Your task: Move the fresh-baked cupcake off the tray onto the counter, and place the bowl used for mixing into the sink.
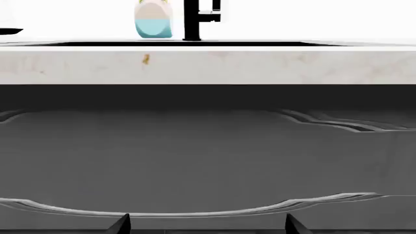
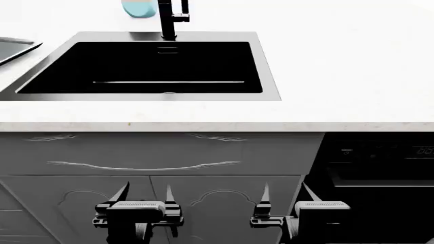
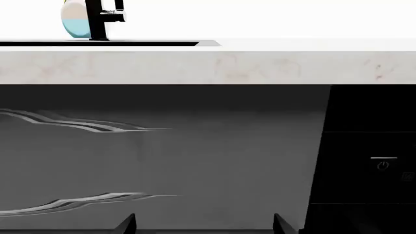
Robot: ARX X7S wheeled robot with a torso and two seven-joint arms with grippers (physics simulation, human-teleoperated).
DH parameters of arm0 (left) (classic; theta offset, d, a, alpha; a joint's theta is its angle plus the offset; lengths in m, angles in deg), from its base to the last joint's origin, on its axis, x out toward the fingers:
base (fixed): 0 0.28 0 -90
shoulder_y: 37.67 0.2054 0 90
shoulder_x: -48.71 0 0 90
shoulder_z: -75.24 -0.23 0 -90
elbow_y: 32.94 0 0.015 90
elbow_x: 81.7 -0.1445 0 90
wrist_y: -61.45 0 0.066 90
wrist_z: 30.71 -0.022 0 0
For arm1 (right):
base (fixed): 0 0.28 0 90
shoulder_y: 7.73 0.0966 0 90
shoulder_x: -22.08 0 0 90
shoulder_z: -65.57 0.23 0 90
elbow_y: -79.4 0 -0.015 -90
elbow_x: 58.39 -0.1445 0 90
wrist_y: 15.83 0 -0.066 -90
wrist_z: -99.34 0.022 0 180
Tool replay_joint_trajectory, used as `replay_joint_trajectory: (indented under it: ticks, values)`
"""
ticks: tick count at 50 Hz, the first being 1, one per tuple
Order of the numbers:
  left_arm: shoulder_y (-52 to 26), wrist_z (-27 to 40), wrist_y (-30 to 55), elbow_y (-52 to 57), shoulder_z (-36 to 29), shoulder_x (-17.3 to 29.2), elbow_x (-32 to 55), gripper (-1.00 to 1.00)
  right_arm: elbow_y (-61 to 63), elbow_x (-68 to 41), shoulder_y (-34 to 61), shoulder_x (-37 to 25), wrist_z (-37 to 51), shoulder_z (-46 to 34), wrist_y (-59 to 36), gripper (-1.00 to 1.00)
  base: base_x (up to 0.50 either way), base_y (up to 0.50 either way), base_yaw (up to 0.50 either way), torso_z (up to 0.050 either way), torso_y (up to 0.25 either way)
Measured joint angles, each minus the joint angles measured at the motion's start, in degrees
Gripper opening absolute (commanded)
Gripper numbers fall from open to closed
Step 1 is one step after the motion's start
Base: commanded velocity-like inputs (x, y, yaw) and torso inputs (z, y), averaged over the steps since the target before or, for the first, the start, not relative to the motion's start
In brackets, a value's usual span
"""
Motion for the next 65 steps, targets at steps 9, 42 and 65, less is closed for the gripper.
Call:
replay_joint_trajectory:
  ticks: [9,42,65]
  values:
    - [-0.8,1.8,2.3,-0.5,-1.3,0.7,1.2,1.00,-0.7,-1.6,0.3,-1.3,0.4,-1.0,-0.3,1.00,0.00,0.10,0.00,0.000,0.000]
    - [-1.4,6.2,3.0,-1.3,-5.7,4.3,4.2,1.00,-2.8,-3.4,1.5,-4.1,6.0,-5.0,-1.4,1.00,0.00,0.50,0.00,0.000,0.000]
    - [-1.6,8.1,2.6,-1.7,-7.5,5.8,5.2,1.00,-3.0,-4.7,2.0,-5.7,7.3,-7.2,-2.1,1.00,0.00,0.50,0.00,0.000,0.000]
